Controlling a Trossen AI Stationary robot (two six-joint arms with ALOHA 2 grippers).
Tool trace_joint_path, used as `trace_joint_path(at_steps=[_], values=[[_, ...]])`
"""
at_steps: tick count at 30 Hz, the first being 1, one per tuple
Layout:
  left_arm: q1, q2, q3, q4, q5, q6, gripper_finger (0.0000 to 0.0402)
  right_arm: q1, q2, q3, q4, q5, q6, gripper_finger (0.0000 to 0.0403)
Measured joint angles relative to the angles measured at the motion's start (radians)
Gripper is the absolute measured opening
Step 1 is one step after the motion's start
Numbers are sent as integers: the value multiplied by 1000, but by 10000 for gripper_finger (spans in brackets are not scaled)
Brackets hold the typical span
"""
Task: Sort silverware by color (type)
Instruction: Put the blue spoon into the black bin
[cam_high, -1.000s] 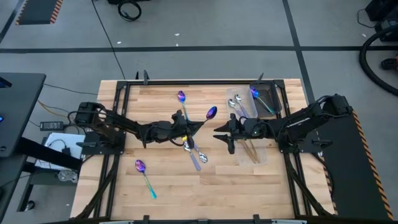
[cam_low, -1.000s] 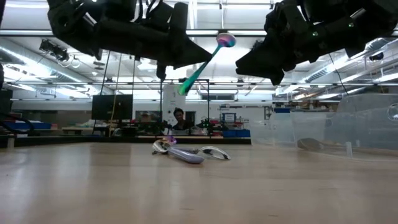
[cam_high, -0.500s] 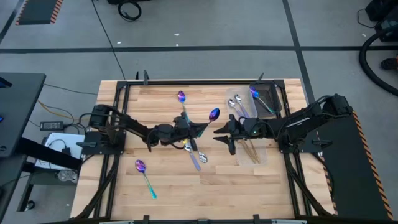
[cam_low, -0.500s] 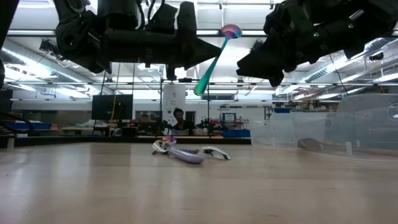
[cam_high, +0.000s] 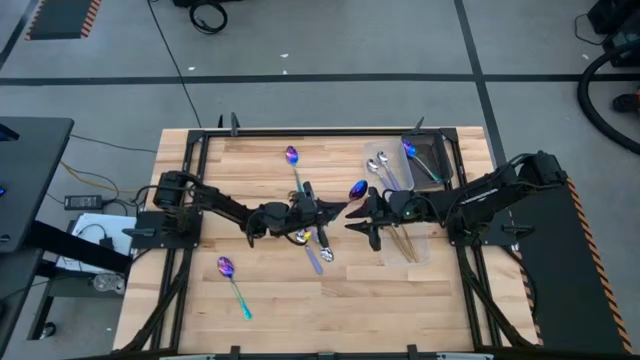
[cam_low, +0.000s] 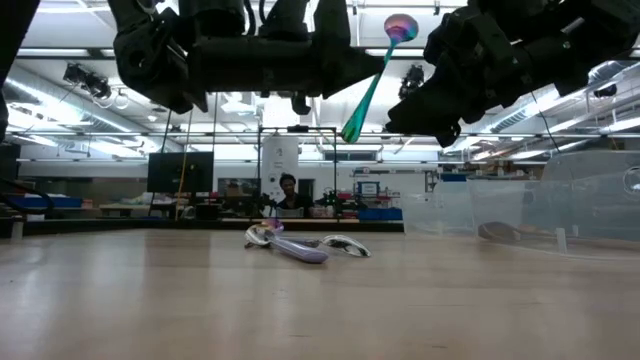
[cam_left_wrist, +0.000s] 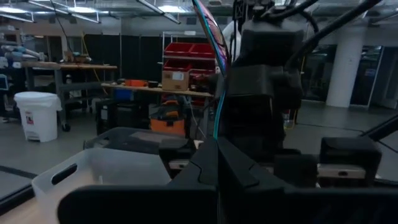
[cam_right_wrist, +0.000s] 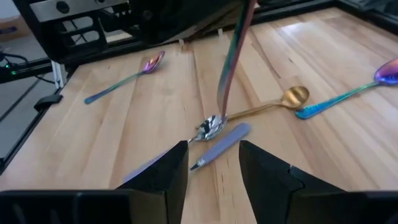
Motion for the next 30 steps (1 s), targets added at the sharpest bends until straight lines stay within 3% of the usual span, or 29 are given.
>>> trace_joint_path(at_steps=[13,20,30], values=[[0,0,0,50,2,1,2,-6,0,0,167,32,-77,156],[2,0,16,79,60,14,2,-9,0,0,316,38,-163,153],[0,0,46,71,90,64,2,-12,0,0,295,31,-191,89]])
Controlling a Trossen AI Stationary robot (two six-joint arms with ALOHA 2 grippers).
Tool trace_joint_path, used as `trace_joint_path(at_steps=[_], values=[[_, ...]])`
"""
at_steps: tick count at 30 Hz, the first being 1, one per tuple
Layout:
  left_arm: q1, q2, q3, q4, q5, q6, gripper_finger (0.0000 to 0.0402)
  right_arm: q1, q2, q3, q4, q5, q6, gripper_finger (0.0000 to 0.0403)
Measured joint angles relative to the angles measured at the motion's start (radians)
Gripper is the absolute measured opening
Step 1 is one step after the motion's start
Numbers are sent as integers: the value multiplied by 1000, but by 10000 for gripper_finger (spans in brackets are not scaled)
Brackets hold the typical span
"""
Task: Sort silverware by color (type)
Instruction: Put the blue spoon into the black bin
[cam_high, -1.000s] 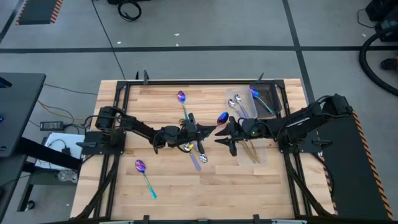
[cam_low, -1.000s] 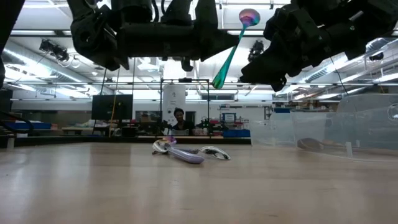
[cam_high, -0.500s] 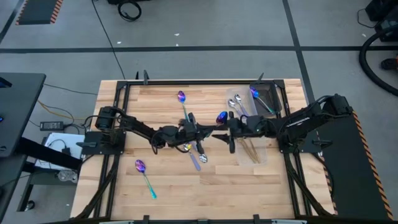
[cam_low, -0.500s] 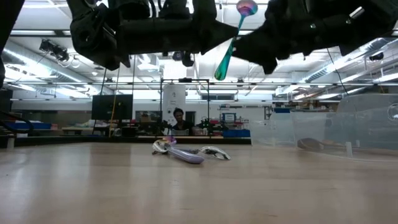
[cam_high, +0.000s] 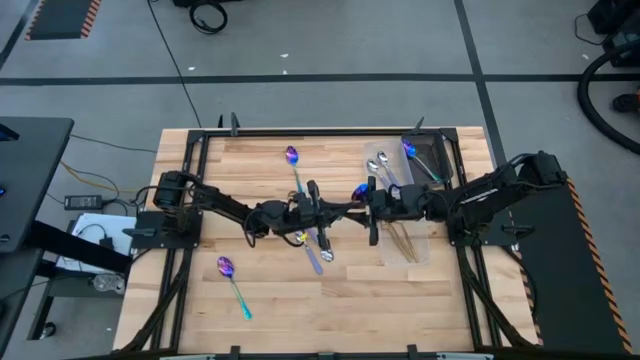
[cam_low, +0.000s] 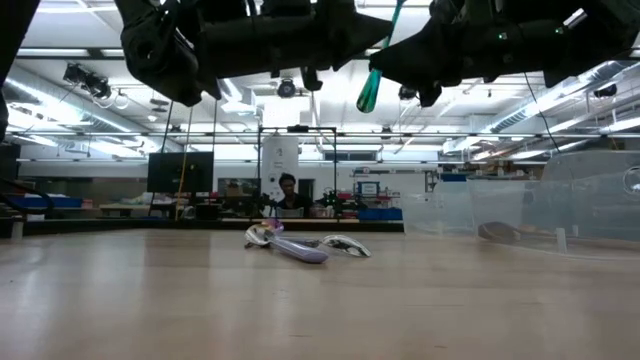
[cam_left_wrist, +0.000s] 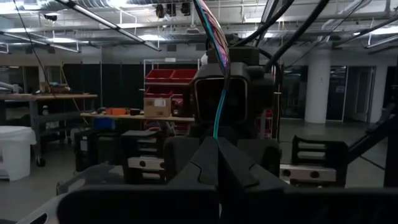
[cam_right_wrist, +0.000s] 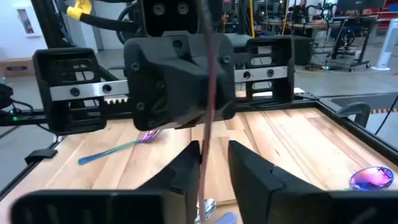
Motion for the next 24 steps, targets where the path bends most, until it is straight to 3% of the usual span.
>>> trace_joint_path(at_steps=[6,12,18,24], values=[[0,0,0,-7,0,3,2,0,0,0,-6,-3,-14,17],[0,-1,1,-26,-1,3,11,0,0,0,-17,-14,-8,15],[-6,-2,1,-66,-66,31,84,0,0,0,-53,-19,1,10],[-24,-43,-35,-215,-134,6,148,0,-7,0,-160,-19,59,10]])
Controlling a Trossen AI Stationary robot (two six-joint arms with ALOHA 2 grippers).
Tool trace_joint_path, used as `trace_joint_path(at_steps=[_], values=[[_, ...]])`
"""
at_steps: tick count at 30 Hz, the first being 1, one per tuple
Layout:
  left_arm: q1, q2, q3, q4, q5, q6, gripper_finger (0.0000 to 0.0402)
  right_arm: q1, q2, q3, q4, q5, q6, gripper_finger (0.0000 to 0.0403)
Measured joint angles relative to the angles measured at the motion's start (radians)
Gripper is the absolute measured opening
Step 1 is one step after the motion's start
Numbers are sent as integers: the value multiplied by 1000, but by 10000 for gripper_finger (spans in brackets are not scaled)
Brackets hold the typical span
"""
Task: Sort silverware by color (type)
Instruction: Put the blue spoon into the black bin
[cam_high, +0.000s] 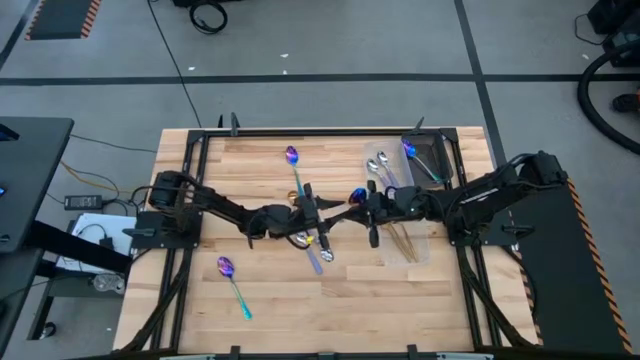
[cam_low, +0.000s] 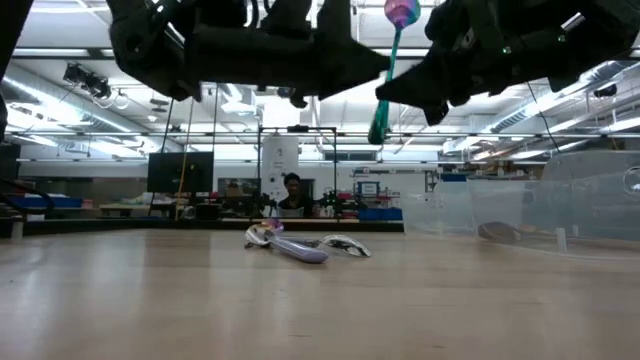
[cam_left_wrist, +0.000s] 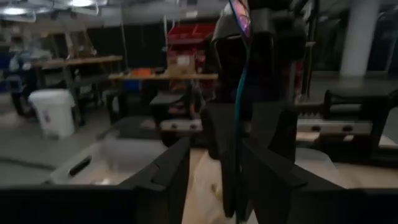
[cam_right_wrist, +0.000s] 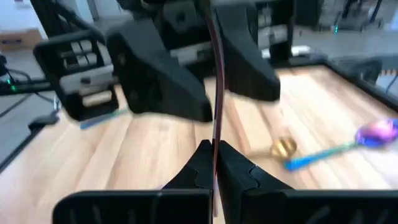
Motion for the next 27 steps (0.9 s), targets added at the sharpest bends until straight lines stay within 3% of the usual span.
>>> trace_joint_path(at_steps=[12,27], values=[[-22,-136,-26,-458,-8,-233,157,-21,-124,0,-299,31,69,10],[-33,-137,-26,-589,-7,-323,157,-138,-381,0,-624,107,131,10]])
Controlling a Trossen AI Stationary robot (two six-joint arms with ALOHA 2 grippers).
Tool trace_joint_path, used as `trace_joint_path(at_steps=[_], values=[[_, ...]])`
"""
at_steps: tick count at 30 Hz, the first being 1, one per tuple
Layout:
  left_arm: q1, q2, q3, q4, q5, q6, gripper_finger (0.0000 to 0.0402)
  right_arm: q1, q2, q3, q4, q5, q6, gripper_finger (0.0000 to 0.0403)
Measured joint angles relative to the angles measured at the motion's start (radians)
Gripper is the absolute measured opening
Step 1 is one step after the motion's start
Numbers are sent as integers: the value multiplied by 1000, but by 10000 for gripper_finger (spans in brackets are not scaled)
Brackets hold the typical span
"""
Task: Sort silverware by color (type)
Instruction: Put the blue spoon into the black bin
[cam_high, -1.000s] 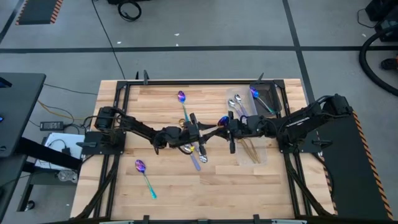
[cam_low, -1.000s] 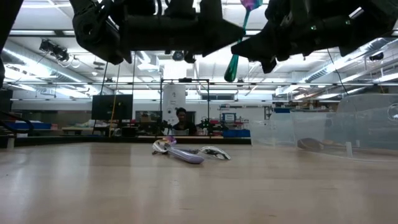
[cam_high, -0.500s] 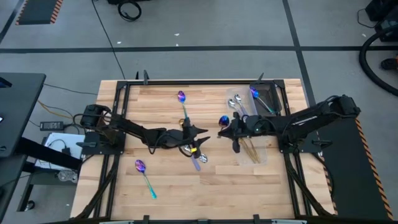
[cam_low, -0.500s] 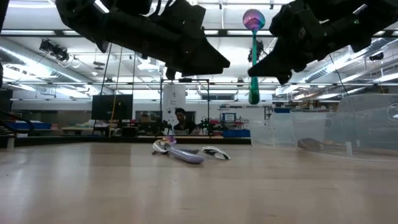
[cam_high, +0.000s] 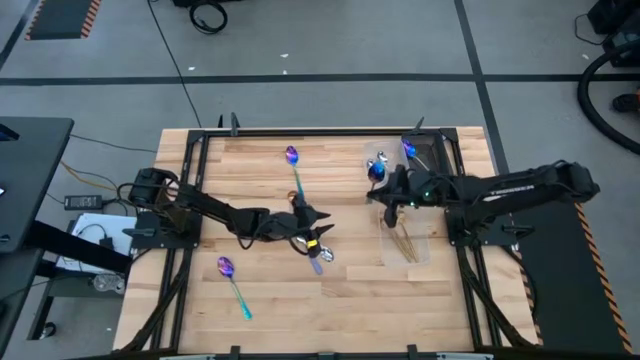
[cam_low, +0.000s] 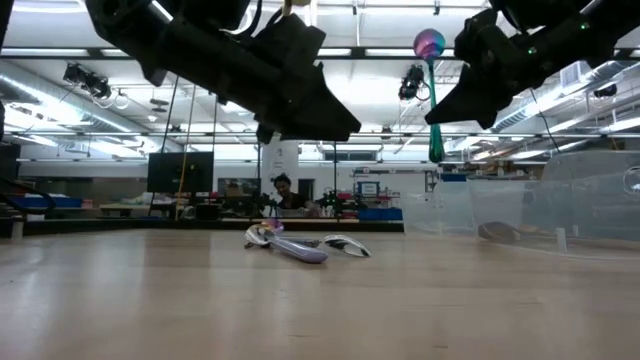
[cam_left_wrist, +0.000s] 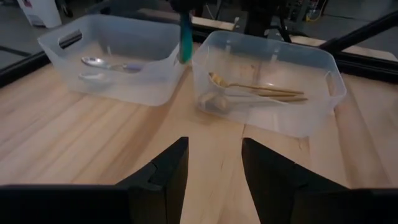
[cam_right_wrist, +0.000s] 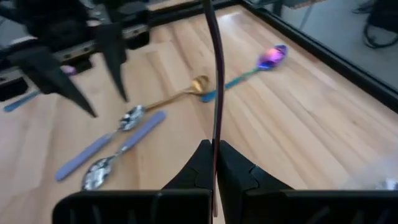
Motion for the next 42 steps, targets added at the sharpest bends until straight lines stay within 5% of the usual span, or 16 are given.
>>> trace_joint_path(at_steps=[17,29,42], values=[[-10,0,0,-65,4,-11,157,-238,-4,214,-442,52,-36,11],[-13,0,0,-77,5,-11,157,-473,65,342,-789,-8,-38,11],[-13,1,0,-77,5,-11,157,-659,96,360,-1010,121,-22,12]])
